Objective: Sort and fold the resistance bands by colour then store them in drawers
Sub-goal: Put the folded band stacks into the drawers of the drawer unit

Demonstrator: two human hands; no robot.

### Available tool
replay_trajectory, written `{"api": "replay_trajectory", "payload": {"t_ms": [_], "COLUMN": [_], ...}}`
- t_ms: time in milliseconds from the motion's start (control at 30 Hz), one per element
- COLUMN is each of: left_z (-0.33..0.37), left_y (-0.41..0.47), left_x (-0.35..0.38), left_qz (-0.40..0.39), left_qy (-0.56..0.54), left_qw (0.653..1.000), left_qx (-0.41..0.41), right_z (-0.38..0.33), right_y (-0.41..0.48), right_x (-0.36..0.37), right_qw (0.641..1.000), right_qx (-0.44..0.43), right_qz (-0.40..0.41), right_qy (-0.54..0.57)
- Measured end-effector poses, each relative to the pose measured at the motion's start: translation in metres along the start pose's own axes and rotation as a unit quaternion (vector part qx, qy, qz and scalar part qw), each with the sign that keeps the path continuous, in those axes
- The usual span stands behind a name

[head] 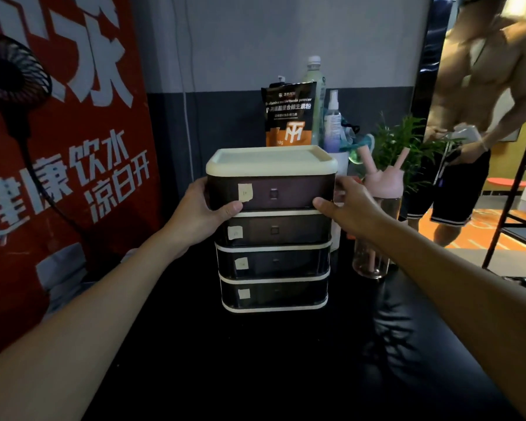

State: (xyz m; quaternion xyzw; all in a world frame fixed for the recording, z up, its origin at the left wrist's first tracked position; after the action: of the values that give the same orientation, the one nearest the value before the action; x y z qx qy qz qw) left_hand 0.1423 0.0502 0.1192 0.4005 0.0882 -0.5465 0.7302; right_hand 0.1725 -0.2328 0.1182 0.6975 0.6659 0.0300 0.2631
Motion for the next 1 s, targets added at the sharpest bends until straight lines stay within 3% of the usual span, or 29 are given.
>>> {"api": "replay_trajectory", "payload": {"t_ms": [267,1000], "left_z": [-0.022,-0.072], "left_y": [0.019,0.039], "left_x": [-0.009,-0.05], "left_qz": [0.01,0.026], "left_qy": [0.009,0.019], "left_qw": [1.0,0.999], "left_qx": [-0.011,-0.033], "right_z": [-0.003,-0.003], "right_y": [0.026,0.06], "right_x": [0.028,0.099], "right_qw": [0.999,0.997], "right_qx": [0.019,0.031], "right_qz": [-0.018,-0.043], "right_qy": [-0.028,0.05]}}
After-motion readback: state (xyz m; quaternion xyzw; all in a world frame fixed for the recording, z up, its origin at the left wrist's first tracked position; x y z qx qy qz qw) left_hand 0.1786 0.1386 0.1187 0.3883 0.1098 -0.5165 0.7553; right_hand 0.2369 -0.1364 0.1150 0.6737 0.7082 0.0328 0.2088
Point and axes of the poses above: each hand's wrist, its own y-axis towards the middle knuckle, its own x-axis out of the palm, z = x × y, the point moved 9 cm from there along y, towards the middle knuckle, and after that the axes turned 12 degrees about y, right-handed, at the moved point
